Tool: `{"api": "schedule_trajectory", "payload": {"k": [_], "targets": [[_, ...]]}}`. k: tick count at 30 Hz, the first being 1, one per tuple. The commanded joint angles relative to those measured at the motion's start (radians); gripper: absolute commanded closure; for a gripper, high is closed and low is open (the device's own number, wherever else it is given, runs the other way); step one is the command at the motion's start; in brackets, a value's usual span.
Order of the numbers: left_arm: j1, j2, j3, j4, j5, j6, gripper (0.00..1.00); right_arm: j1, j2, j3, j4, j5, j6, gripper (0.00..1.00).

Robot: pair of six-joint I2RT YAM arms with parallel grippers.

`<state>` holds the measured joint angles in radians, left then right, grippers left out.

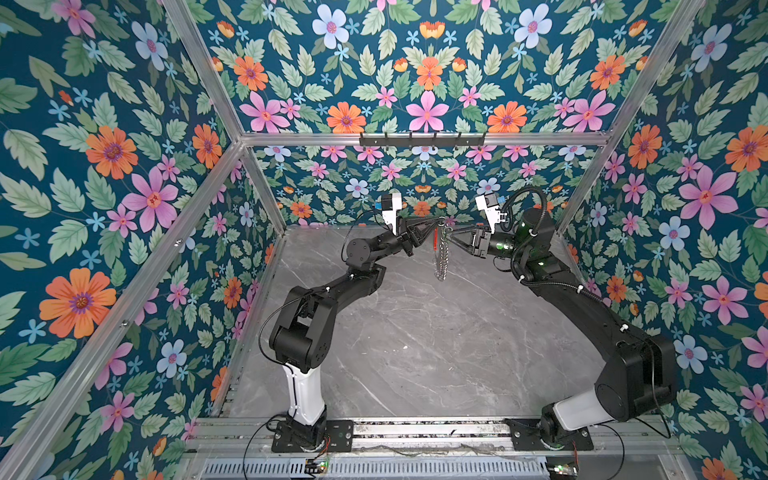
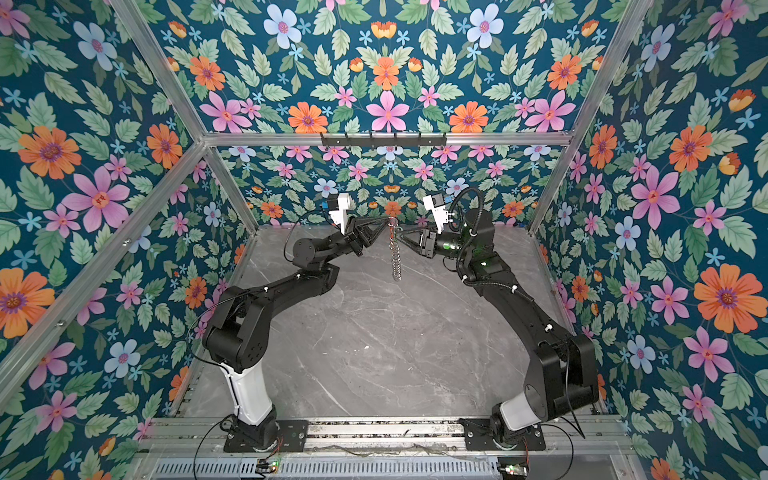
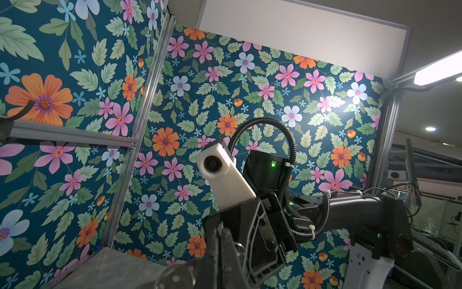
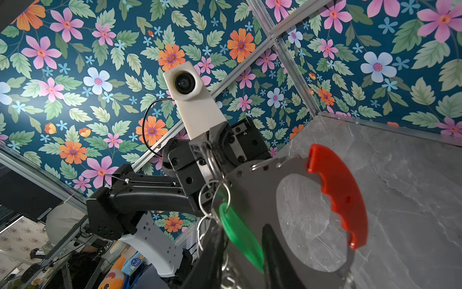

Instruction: Put the keys on the keyring

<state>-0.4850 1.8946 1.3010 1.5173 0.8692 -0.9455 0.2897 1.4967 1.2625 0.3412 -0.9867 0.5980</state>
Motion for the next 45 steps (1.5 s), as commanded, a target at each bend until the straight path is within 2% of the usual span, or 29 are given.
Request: {"api": "schedule_trajectory", "payload": {"k": [1,4,6,13,18,23,24,26,29,33,37,45], "targets": [[0.0,0.001,0.009,0.058,-0.023,-0.019,1.0,0.002,-0.004,0.007,0.035,0.002,0.002,0.83],[-0.004,0.003,0.008,0.061,-0.033,-0.019,1.0,0.004,0.004,0.017,0.033,0.005,0.003,0.96],[-0.01,0.005,0.007,0.067,-0.038,-0.018,1.0,0.014,0.016,0.03,0.02,0.007,-0.002,1.0],[-0.024,0.014,0.001,0.092,-0.066,-0.013,1.0,0.077,0.061,0.075,-0.069,0.02,-0.073,1.0],[-0.029,0.018,-0.009,0.108,-0.08,-0.015,1.0,0.08,0.07,0.076,-0.078,0.026,-0.082,1.0],[-0.027,0.017,-0.024,0.116,-0.08,-0.013,1.0,0.078,0.044,0.086,-0.169,0.062,-0.152,1.0],[-0.027,0.017,-0.026,0.116,-0.08,-0.012,1.0,0.077,0.036,0.084,-0.187,0.072,-0.168,0.96],[-0.025,0.015,-0.029,0.116,-0.078,-0.007,1.0,0.065,0.01,0.076,-0.223,0.095,-0.193,0.73],[-0.023,0.015,-0.029,0.116,-0.073,-0.007,1.0,0.028,-0.035,0.042,-0.232,0.117,-0.202,0.65],[-0.023,0.014,-0.028,0.118,-0.065,-0.016,1.0,-0.025,-0.087,0.012,-0.233,0.128,-0.2,0.62],[-0.024,0.018,-0.027,0.129,-0.064,-0.03,1.0,-0.034,-0.1,0.039,-0.23,0.129,-0.2,0.62],[-0.032,0.019,-0.032,0.132,-0.062,-0.038,1.0,-0.031,-0.03,0.087,-0.041,0.06,-0.043,0.69]]}}
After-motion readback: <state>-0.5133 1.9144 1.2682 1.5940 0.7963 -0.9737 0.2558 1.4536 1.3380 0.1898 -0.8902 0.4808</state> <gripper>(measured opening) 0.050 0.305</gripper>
